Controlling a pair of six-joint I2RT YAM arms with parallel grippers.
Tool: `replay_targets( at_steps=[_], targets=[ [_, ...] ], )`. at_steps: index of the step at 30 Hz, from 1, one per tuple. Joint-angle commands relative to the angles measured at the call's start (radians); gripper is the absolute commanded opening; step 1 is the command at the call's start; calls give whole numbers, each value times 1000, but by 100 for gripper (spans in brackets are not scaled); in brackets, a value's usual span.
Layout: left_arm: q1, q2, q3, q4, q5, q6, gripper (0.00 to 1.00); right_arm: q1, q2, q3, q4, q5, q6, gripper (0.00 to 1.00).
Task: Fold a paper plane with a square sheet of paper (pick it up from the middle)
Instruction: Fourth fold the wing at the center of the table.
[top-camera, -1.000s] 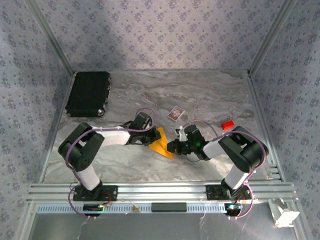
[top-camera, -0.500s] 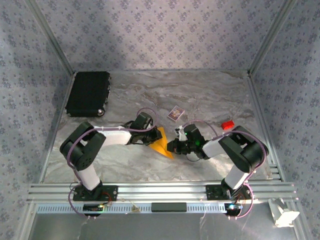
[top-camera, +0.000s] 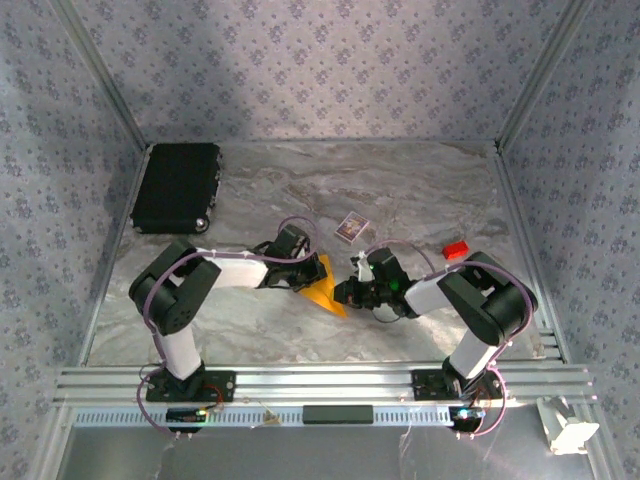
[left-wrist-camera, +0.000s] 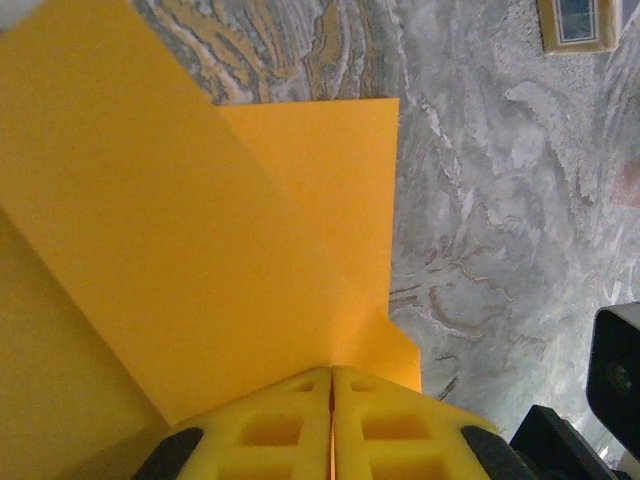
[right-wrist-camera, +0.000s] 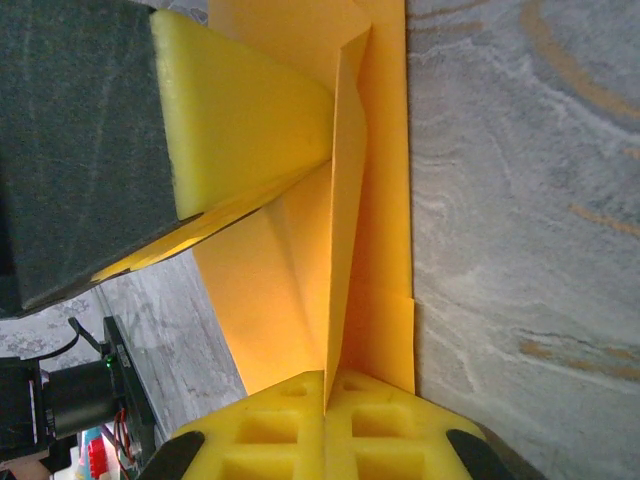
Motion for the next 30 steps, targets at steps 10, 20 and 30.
replay_targets(
  at_steps=[10, 20, 30],
  targets=[
    [-5, 30, 36, -52, 11, 43, 8, 12, 49, 4, -169, 108, -6, 6],
    [-4, 49, 44, -72, 17, 68, 7, 14, 39, 10, -187, 113, -4, 7],
    [-5, 43, 22, -87, 11, 82, 5, 15, -38, 26, -244, 87, -13, 13]
  ],
)
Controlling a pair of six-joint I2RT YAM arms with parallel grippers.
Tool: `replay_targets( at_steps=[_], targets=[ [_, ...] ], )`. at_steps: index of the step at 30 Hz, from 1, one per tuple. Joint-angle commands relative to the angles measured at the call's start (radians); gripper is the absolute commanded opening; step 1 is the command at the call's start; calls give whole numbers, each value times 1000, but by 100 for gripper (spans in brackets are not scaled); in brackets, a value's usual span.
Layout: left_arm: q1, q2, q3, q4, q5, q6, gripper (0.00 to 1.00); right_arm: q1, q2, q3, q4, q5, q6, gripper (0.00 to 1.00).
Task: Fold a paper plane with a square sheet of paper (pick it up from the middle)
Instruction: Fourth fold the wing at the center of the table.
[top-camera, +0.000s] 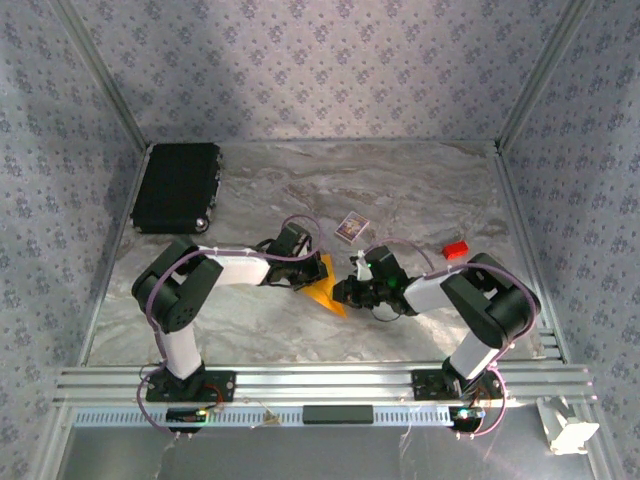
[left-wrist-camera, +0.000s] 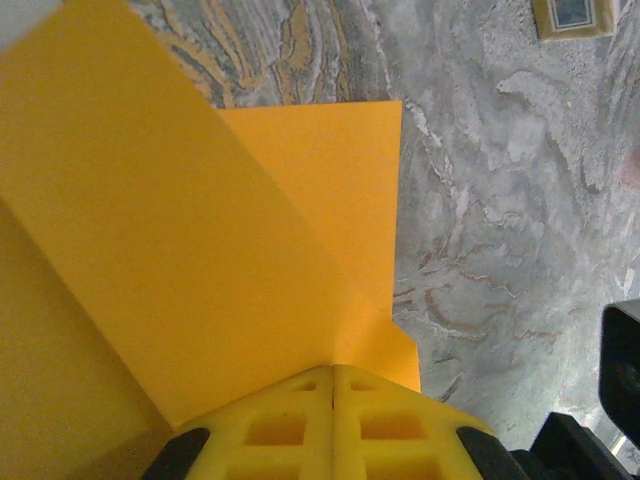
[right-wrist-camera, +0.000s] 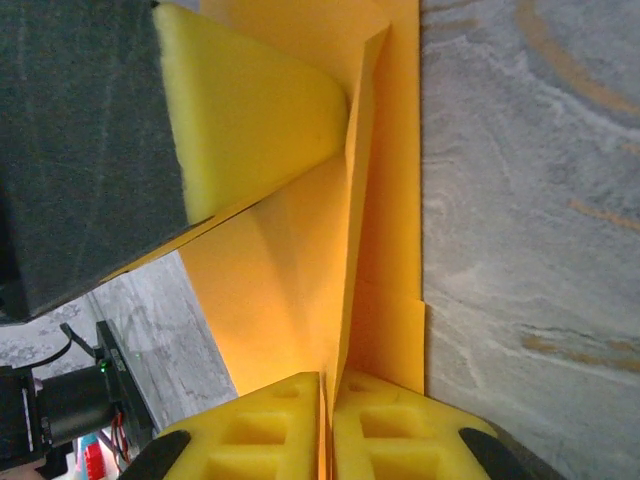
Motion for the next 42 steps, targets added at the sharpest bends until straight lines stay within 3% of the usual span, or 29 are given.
replay_targets(
  at_steps=[1, 7, 22, 31, 42],
  targets=[
    [-4, 25, -7, -57, -2, 26, 5, 6, -23, -4, -156, 56, -21, 14],
    [-6, 25, -7, -54, -3, 26, 5, 9, -81, -2, -214, 23, -43, 17],
    [-4, 27, -14, -50, -6, 20, 4, 24, -54, -36, -219, -45, -69, 11],
    [-5, 25, -19, -50, -9, 17, 4, 24, -108, -40, -283, -33, -83, 15],
    [-4, 22, -24, -53, -18, 12, 4, 35, -77, -60, -281, -77, -108, 8]
  ],
)
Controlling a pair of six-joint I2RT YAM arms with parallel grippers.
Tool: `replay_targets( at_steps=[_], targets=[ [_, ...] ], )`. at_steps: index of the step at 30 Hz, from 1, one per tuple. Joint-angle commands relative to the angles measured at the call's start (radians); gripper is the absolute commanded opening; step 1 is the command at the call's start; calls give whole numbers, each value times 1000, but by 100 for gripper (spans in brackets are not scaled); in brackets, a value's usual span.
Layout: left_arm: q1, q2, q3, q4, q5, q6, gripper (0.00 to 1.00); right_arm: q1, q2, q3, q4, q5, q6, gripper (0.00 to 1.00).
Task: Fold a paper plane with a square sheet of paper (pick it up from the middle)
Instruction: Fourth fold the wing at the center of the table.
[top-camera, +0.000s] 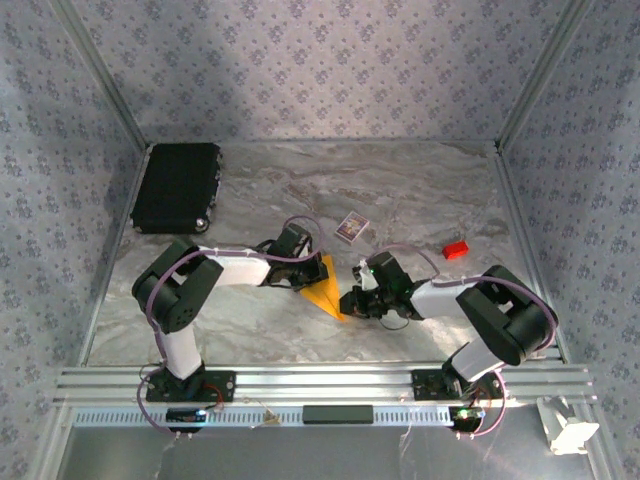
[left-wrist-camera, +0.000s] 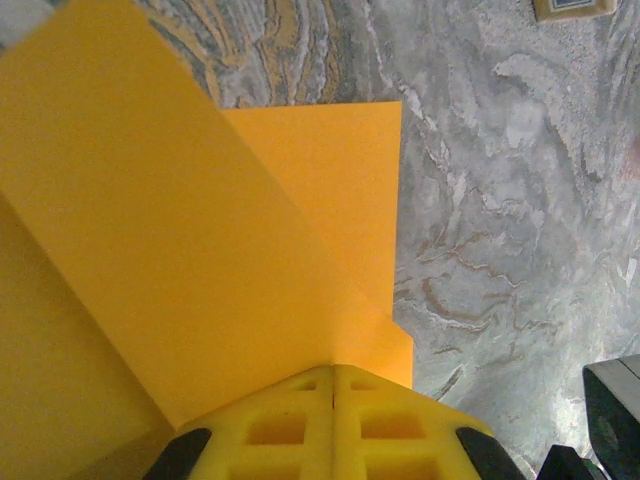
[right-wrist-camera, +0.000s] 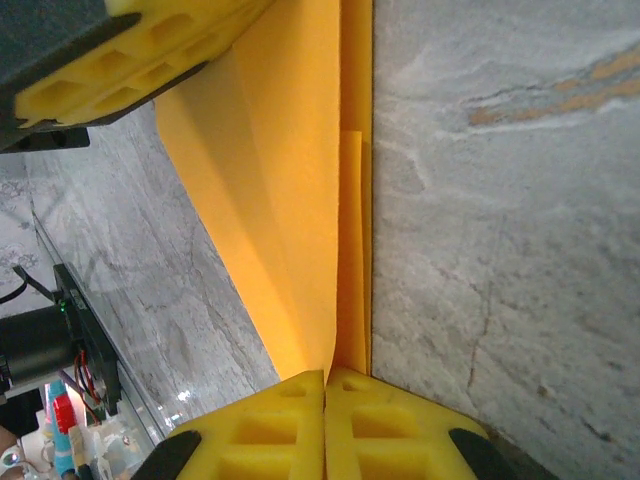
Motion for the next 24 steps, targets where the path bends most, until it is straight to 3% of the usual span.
replay_targets(
  at_steps=[1, 8, 15, 24],
  targets=[
    [-1, 22, -21, -55, -21, 6, 4, 18, 29, -24, -86, -47, -24, 9],
    [-1, 25, -19, -62, -21, 7, 3, 22, -40, -17, -159, -40, -42, 13],
    [-1, 25, -18, -64, -21, 7, 3, 43, -35, -25, -197, -31, -60, 5],
    [-1, 24, -30, -56, -26, -2, 3, 69, -53, -7, -267, 14, -66, 11]
  ],
)
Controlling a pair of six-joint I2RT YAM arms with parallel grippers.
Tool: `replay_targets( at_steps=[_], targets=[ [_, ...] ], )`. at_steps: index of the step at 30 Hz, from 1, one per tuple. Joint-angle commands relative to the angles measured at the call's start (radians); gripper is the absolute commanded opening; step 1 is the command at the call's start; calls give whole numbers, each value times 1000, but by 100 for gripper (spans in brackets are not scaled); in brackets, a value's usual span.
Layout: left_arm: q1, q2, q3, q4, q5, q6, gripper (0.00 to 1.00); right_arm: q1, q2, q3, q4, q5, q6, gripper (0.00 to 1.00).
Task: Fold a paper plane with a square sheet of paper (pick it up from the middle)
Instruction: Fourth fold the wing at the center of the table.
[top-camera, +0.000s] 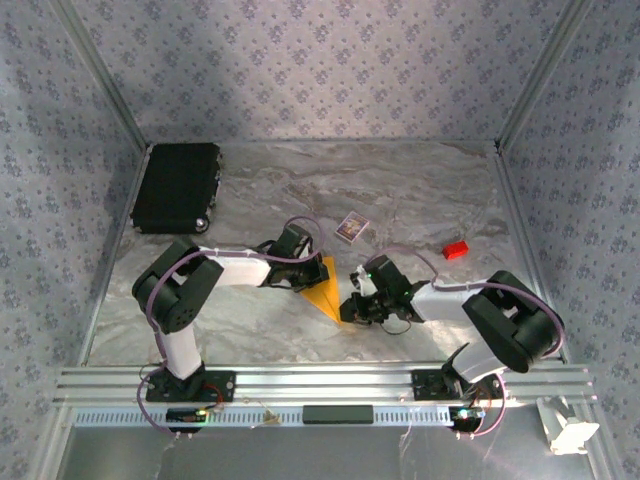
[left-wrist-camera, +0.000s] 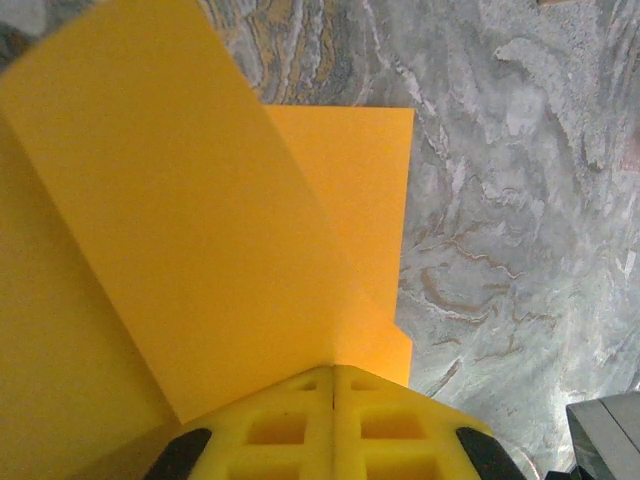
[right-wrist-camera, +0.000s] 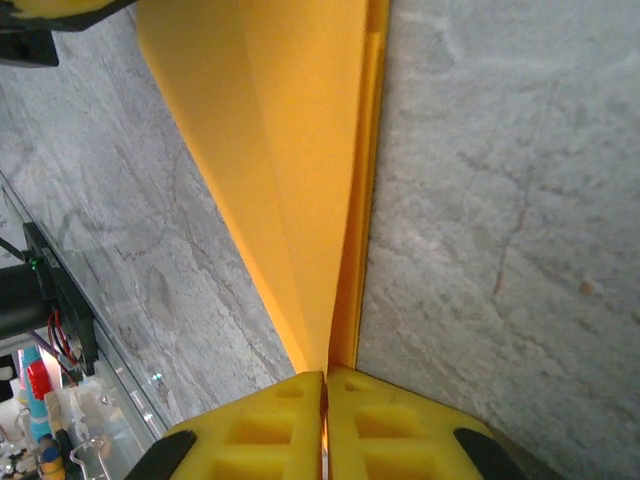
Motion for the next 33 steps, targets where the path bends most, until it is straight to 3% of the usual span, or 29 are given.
replay_targets(
  at_steps=[1, 7, 11, 18, 21, 28, 33],
  targets=[
    [1, 24, -27, -57, -34, 0, 3, 28, -6, -17, -143, 3, -15, 11],
    [1, 24, -34, -56, -41, -7, 2, 50, -16, -58, -97, 0, 19, 11],
    [1, 21, -34, -63, -46, -8, 2, 57, -22, -74, -85, 7, 25, 4],
    [1, 16, -46, -54, -53, -12, 2, 66, -29, -76, -105, 15, 22, 11],
    [1, 15, -49, -51, -56, -14, 2, 72, -41, -73, -119, 12, 15, 5],
    [0, 8, -62, -39, -58, -16, 1, 76, -82, -64, -176, 45, 5, 13],
    [-9, -17, -95, 4, -84, -33, 1, 50, -238, -31, -284, 119, -19, 18]
  ],
)
